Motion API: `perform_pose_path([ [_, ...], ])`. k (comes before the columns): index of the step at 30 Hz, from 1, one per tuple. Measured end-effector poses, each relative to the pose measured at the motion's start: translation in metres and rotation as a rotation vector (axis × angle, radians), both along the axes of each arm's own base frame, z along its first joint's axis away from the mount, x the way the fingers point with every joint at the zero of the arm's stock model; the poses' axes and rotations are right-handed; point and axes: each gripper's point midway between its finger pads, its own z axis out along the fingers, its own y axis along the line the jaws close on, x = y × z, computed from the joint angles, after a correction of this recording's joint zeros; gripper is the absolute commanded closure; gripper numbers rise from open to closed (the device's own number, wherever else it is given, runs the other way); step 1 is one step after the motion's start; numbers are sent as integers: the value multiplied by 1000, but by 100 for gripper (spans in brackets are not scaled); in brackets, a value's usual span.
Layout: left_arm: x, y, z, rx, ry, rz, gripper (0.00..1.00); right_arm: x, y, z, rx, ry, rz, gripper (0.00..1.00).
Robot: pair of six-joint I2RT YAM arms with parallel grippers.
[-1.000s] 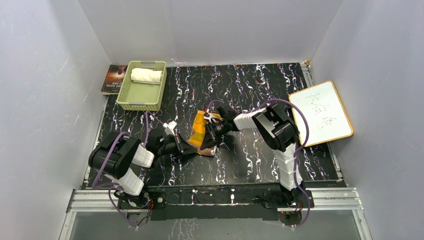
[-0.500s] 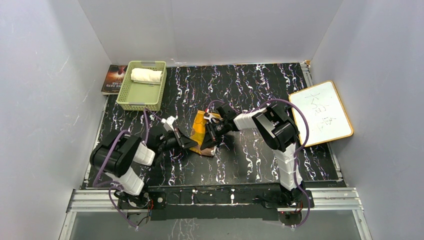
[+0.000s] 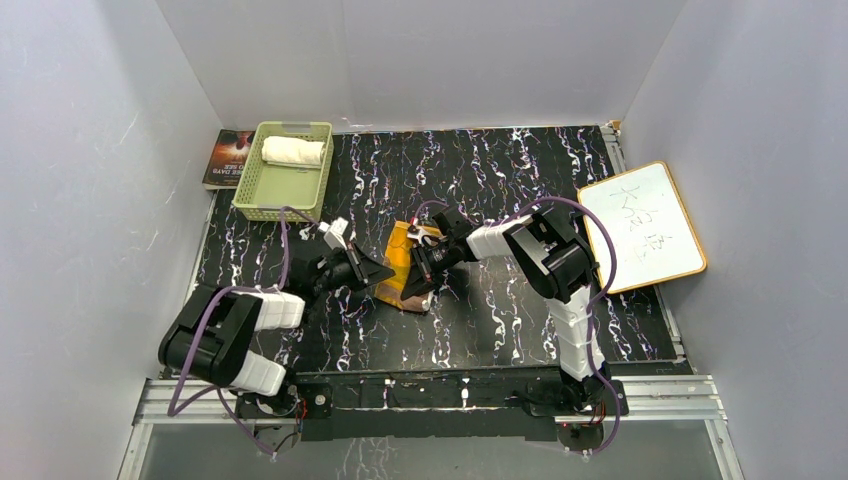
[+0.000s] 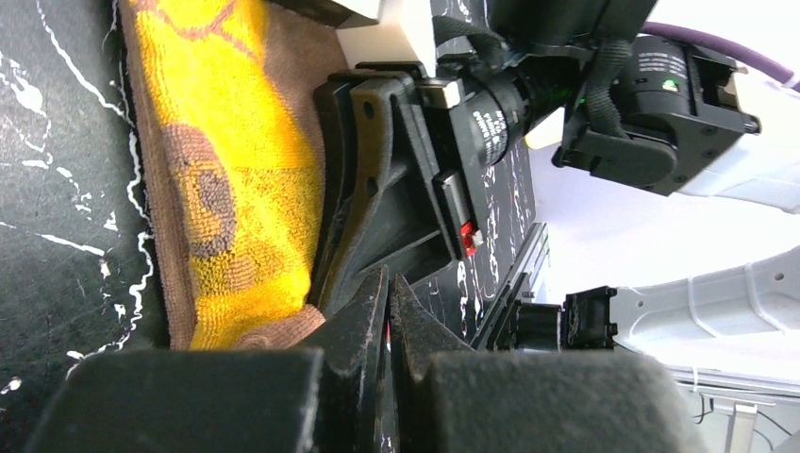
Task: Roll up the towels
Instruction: Roll the towel at the center of the board.
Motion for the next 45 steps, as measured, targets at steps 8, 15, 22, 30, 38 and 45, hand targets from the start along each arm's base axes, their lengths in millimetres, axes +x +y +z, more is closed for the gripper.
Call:
perform_pose_path([
  [8,1,-3,-22,-7,84,11,100,0,0,0,0,4,1,100],
  [15,6,-6,-29,-47,121,31,100,0,0,0,0,4,2,100],
  [22,5,-10,-24,-106,137,34,100,0,0,0,0,6,2,100],
  [30,-6,-15,-13,-103,113,23,100,1,-1,-1,4,13,2,100],
  [38,-10,-9,-45,-41,175,60,100,1,-1,-1,7,15,3,100],
  [45,-10,-2,-66,-20,196,115,100,1,-1,-1,6,14,2,99],
])
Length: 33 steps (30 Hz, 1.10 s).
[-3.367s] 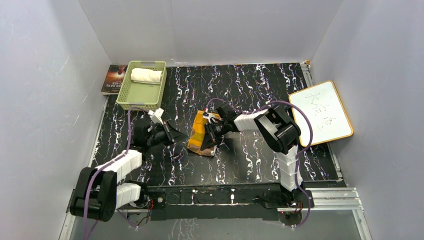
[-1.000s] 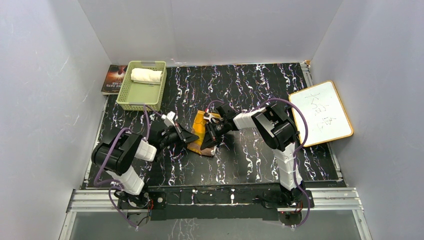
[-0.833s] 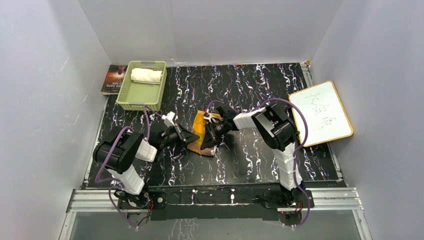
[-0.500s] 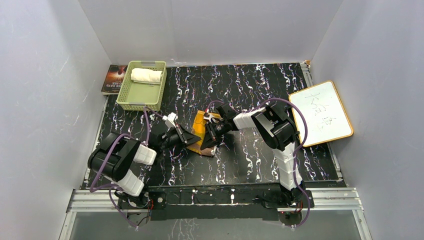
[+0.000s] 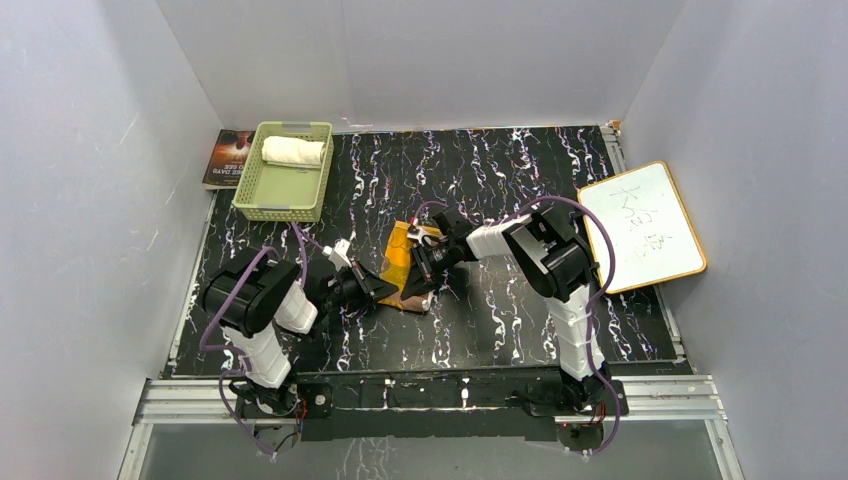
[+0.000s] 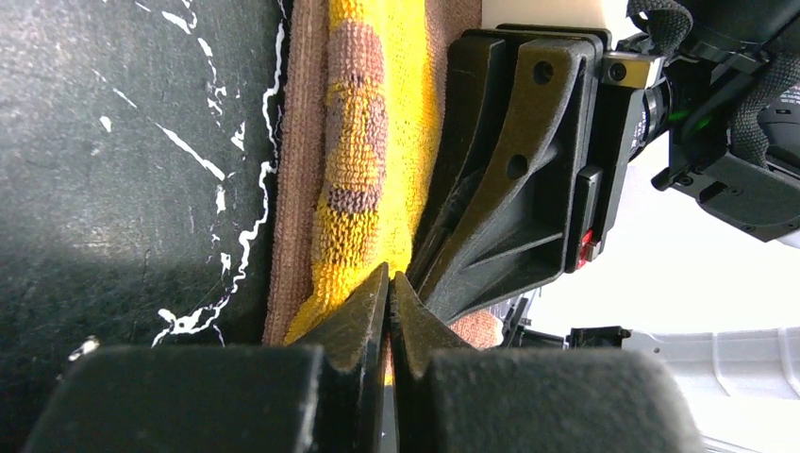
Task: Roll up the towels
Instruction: Roll the towel at the center of the board.
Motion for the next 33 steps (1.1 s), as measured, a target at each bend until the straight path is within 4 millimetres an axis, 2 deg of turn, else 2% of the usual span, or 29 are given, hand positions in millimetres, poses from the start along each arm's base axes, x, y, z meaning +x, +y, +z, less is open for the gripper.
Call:
perform_pose_path([
  [6,3,5,-2,52,-24,21,100,0,0,3,-5,-30,5,74],
  [10,5,8,-2,91,-42,29,100,4,-1,11,-46,-117,-5,67],
  [14,7,9,-2,109,-46,27,100,23,-10,21,-142,-285,-62,66],
  [16,7,9,-3,115,-48,24,100,34,-14,31,-180,-381,-89,70],
  [17,7,9,-3,118,-49,22,100,38,-16,37,-197,-432,-98,79],
  [18,8,9,-3,120,-50,20,100,39,-15,44,-207,-479,-100,94],
  [19,8,9,-3,123,-51,19,100,38,-13,50,-210,-525,-92,100],
  [23,9,8,-3,130,-53,14,100,9,16,63,-175,-618,14,100],
  [26,9,7,-3,132,-54,12,100,-20,34,50,-164,-611,116,100],
  [29,9,7,-3,134,-56,11,100,-34,34,26,-191,-559,164,100],
  [33,9,7,-3,138,-59,10,100,-40,14,3,-222,-475,166,100],
])
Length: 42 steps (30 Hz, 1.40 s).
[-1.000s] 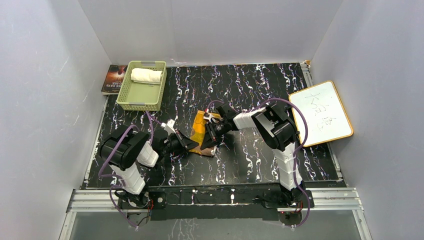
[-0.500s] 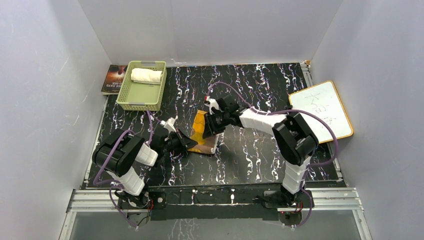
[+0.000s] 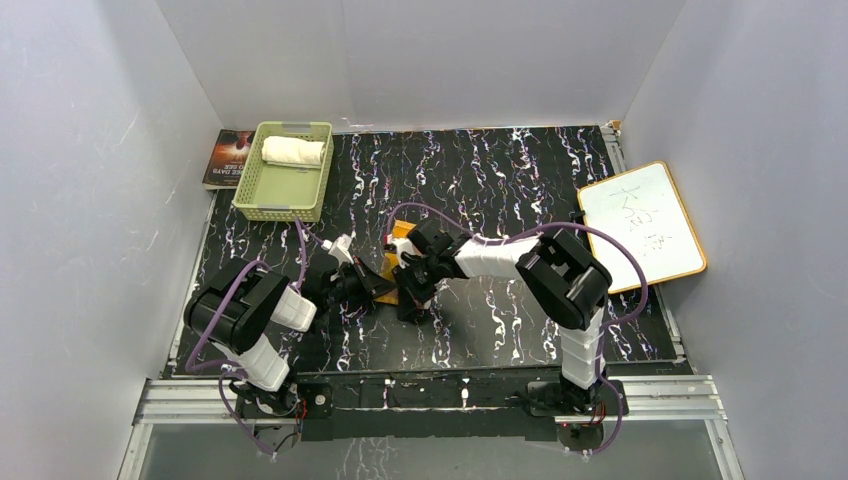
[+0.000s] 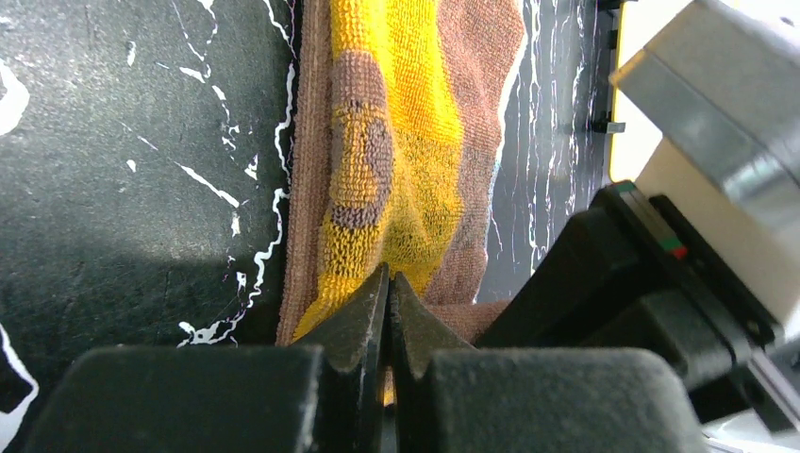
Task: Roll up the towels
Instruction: Roll the towel at the center of the board.
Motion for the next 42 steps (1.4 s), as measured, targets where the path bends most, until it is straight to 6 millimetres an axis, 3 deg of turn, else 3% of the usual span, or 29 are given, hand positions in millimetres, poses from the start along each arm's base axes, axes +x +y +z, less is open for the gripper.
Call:
perform_pose_path([
  [8,0,0,0,8,-3,-5,100,10,-22,0,88,89,-37,100],
  [17,1,-2,0,17,-9,-15,100,0,-32,-2,152,175,-49,100],
  [18,1,-2,0,18,-9,-16,100,1,-32,-1,142,156,-54,95],
  [20,2,-2,-1,21,-7,-17,100,4,-31,5,103,61,-61,63],
  [22,2,-3,-1,27,-8,-21,100,6,-25,25,62,-150,-58,42],
  [24,2,-3,-1,35,-8,-24,100,-2,-9,65,95,-361,-18,32],
  [27,3,-3,-1,43,-8,-27,100,-24,17,126,201,-641,61,34],
  [29,3,-3,-1,45,-9,-29,100,-33,28,140,196,-769,95,38],
  [31,3,-3,-1,46,-10,-31,100,-35,37,133,134,-853,128,39],
  [33,5,-5,-1,44,-10,-33,100,-36,41,107,30,-914,176,40],
  [38,7,-6,-1,39,-12,-39,100,-35,17,31,-286,-992,328,42],
  [40,7,-6,-1,39,-12,-40,100,-28,5,15,-383,-1015,353,43],
  [42,6,-7,-1,39,-12,-41,100,-18,1,17,-432,-1061,342,43],
])
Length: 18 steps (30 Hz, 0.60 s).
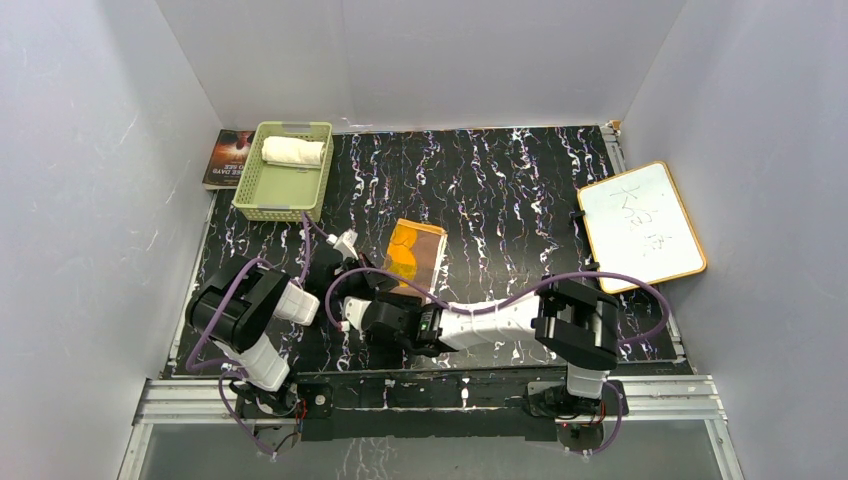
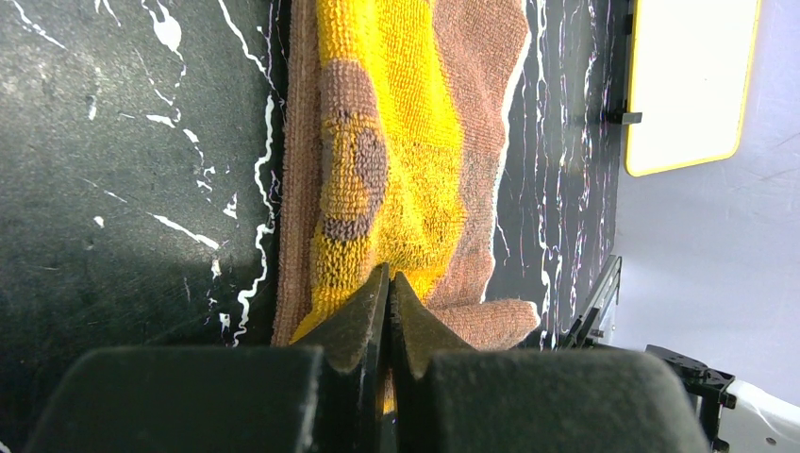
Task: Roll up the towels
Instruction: Roll the towel at the center of the board.
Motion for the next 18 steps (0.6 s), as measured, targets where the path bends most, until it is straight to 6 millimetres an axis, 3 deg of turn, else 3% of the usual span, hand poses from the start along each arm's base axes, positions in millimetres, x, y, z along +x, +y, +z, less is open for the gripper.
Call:
perform_pose_path([
  [8,-1,-1,0,-1,-2,-11,100,18,-12,-3,-90,-104,-34,47],
  [18,-2,-2,0,2,-5,-26,100,36,-19,-5,-99,-114,-84,50],
])
